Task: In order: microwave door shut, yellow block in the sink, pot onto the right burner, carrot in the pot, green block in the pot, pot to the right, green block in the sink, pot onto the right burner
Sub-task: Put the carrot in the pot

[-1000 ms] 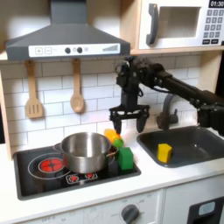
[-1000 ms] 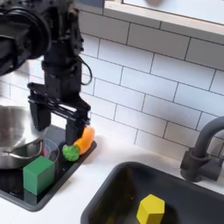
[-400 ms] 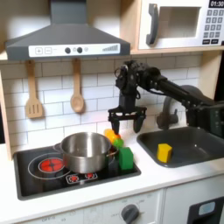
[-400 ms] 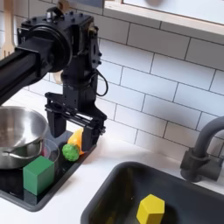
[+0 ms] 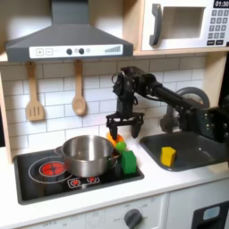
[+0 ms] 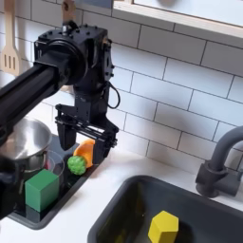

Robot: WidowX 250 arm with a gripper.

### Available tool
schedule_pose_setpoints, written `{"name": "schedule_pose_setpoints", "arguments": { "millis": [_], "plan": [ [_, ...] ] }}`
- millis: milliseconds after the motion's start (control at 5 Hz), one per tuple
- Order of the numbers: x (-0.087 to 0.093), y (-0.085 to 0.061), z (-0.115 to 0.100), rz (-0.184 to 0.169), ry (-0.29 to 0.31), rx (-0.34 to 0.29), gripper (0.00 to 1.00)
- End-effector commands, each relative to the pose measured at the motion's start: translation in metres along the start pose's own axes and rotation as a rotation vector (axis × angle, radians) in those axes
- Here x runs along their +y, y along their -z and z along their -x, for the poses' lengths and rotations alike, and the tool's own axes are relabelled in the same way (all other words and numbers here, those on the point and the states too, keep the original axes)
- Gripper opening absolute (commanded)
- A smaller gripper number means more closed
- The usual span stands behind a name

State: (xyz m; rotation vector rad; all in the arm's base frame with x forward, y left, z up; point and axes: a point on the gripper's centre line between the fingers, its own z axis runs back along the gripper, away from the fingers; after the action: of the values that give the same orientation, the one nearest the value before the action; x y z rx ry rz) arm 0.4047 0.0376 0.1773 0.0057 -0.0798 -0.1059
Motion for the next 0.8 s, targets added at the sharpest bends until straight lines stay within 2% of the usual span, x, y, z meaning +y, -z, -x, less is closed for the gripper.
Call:
{"name": "schedule_pose_setpoints", "arguments": {
  "millis": [0,600],
  "plan": [
    [0.007,0.014,-0.012,-0.021,-0.002,0.01,1.0],
    [0.008,0.031,-0.024,-0.013,0.001,0.044,1.0]
  ]
}}
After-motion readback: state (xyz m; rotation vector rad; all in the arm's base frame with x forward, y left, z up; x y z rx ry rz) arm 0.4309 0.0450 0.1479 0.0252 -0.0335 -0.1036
